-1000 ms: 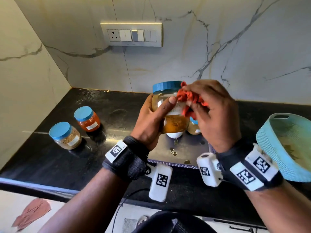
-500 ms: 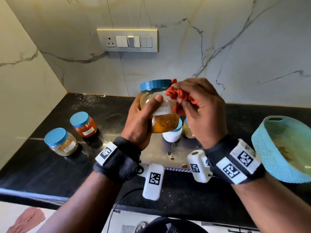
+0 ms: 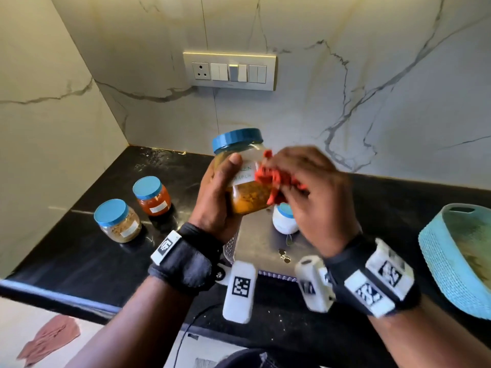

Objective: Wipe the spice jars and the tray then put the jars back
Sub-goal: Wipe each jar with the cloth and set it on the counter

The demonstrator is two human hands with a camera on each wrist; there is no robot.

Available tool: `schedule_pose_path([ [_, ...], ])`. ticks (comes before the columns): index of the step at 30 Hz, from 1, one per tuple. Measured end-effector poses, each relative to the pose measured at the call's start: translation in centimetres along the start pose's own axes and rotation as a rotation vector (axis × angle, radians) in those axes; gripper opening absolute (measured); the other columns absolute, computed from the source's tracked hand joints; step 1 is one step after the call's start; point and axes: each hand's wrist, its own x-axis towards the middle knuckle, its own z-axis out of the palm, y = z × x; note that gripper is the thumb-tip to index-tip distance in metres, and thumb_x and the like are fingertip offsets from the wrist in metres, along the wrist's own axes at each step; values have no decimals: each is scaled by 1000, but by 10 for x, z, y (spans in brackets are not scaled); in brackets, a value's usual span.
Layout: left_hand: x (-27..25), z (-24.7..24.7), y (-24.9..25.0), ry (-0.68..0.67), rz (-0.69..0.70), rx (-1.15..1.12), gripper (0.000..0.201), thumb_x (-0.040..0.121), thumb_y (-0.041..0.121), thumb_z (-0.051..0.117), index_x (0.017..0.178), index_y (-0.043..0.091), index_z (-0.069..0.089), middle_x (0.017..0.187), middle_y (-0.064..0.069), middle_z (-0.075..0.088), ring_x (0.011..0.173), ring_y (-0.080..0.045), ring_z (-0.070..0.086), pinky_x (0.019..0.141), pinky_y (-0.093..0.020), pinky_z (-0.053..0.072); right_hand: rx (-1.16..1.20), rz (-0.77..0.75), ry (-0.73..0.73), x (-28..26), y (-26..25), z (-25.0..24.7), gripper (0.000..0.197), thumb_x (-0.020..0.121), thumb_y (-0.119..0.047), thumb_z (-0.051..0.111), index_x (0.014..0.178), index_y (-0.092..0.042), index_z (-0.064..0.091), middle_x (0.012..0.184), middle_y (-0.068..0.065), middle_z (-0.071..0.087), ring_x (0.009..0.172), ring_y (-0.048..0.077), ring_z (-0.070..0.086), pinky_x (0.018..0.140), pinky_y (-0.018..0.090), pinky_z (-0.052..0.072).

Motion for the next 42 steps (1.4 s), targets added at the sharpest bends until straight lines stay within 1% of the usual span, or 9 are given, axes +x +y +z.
schedule_pose_path([
  [5, -4, -11, 4, -27, 18, -27, 101, 73, 50, 86, 144, -7, 42, 126, -37, 52, 114, -44, 52, 93, -56, 51, -16, -105, -9, -5, -7, 5, 30, 85, 9, 67, 110, -4, 76, 111, 11, 68, 105, 25, 66, 96, 30, 52],
  [7, -3, -6, 6, -54, 36, -3, 98, 75, 49, 86, 145, -6, 43, 135, -45, 48, 117, -45, 53, 98, -58, 49, 21, -53, 56, 20, 4, 9, 29, 85, 6, 66, 111, -3, 74, 110, 12, 68, 104, 25, 65, 96, 30, 52],
  [11, 4, -7, 17, -33, 56, 30, 104, 68, 50, 90, 144, -4, 44, 132, -39, 55, 113, -45, 59, 89, -54, 57, 157, 146, 123, 32, 6, 21, 36, 89, 2, 66, 125, -3, 65, 120, 9, 67, 115, 19, 63, 100, 32, 52],
  [17, 8, -27, 34, -23, 26, 17, 109, 67, 52, 90, 147, -3, 40, 142, -41, 47, 122, -49, 56, 98, -59, 54, 315, 149, -131, -2, -10, 31, 54, 88, 1, 61, 140, -2, 48, 137, 7, 51, 132, 15, 49, 110, 28, 42],
  [26, 4, -45, 42, -40, 12, 79, 115, 63, 54, 92, 147, -5, 38, 141, -43, 46, 127, -60, 50, 104, -75, 40, 108, 12, 21, 41, -3, 42, 43, 82, 7, 73, 123, -6, 70, 118, 9, 68, 112, 19, 64, 100, 28, 52],
  [32, 6, -66, 67, -49, -5, 23, 82, 64, 54, 90, 126, 9, 63, 111, -22, 66, 97, -33, 67, 82, -45, 59, -6, -166, -69, 4, -40, 62, 39, 82, 10, 73, 118, -7, 74, 116, 11, 66, 110, 21, 64, 98, 29, 52],
  [35, 3, -77, 67, -101, -29, 34, 81, 63, 56, 91, 124, 11, 65, 113, -21, 67, 98, -32, 68, 82, -47, 60, -6, -126, -33, 14, -38, 71, 41, 80, 9, 75, 117, -8, 72, 115, 11, 67, 108, 17, 62, 97, 25, 52],
  [39, 6, -81, 68, -140, -50, 13, 88, 62, 56, 90, 134, 14, 60, 125, -21, 66, 112, -38, 64, 93, -58, 54, 129, 40, 63, 50, -30, 77, 33, 89, -10, 63, 120, -3, 69, 118, 12, 68, 113, 20, 64, 100, 29, 53],
  [42, 9, -84, 77, -165, -38, 1, 79, 65, 58, 87, 129, 14, 67, 122, -18, 69, 108, -36, 67, 91, -52, 56, 81, -2, 56, 39, -42, 81, 31, 88, -6, 66, 119, -4, 70, 122, 10, 67, 115, 18, 63, 104, 24, 49],
])
